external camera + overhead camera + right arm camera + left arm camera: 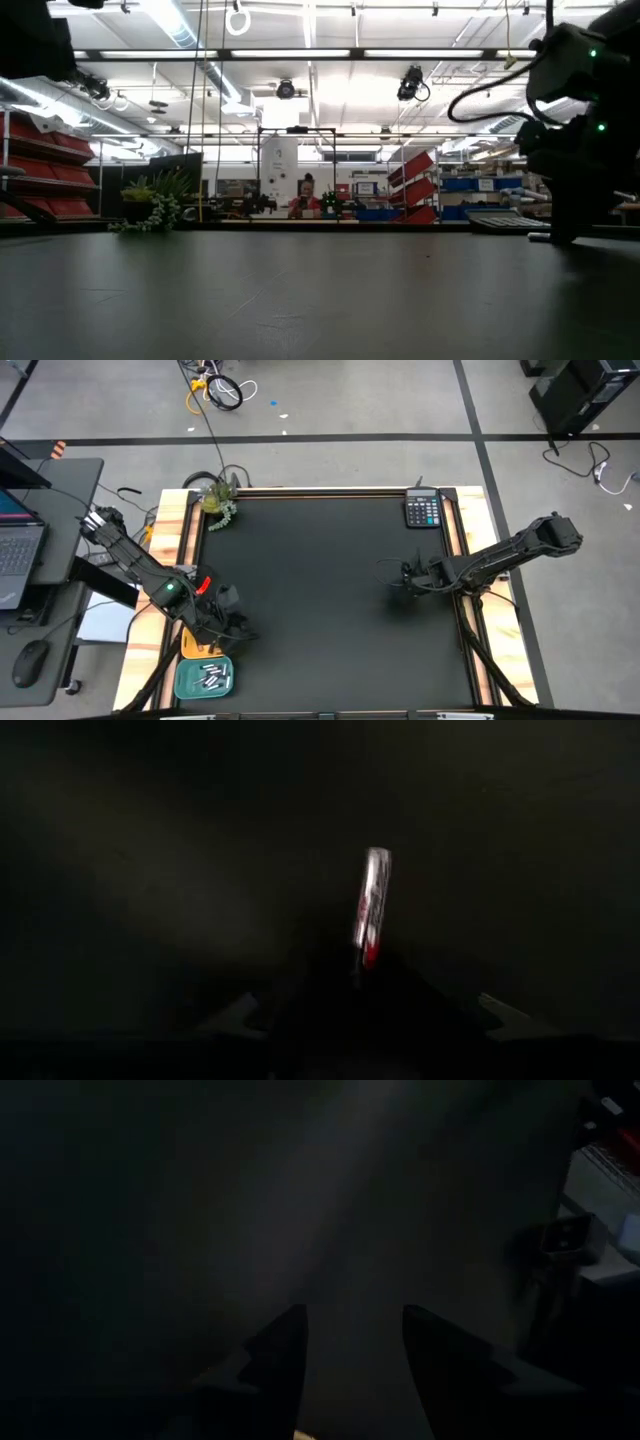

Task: Sort batteries
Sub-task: Put the silver battery into the green bin

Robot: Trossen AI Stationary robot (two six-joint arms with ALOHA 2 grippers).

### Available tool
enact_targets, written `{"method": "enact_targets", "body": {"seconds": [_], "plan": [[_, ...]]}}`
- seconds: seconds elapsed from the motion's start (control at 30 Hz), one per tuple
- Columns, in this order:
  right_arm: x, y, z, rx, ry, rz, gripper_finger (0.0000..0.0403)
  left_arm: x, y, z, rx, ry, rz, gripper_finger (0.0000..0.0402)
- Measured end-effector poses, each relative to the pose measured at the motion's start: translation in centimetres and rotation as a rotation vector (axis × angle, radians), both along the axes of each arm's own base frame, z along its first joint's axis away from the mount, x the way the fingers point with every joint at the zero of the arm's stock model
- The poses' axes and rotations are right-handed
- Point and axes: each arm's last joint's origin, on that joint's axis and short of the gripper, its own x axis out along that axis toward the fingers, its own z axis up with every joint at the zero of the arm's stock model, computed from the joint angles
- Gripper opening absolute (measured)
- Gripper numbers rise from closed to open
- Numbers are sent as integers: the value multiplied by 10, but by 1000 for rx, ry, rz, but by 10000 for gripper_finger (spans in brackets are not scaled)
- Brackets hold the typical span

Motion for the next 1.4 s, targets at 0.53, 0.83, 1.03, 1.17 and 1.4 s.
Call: {"method": "enact_targets", "body": {"seconds": [0.53,0.83,1.03,1.17,1.4], "plan": [[-6,-4,-13,-5,1,33,25,7,10,6,504,-231,66,176],[31,8,17,-63,-203,264,25,44,10,-14,699,-315,20,176],[55,14,36,-134,-451,453,25,76,10,-39,650,-383,-52,173],[71,23,59,-176,-717,634,25,98,13,-55,566,-484,-88,173],[81,43,78,-268,-945,825,25,130,18,-53,496,-817,-55,173]]}}
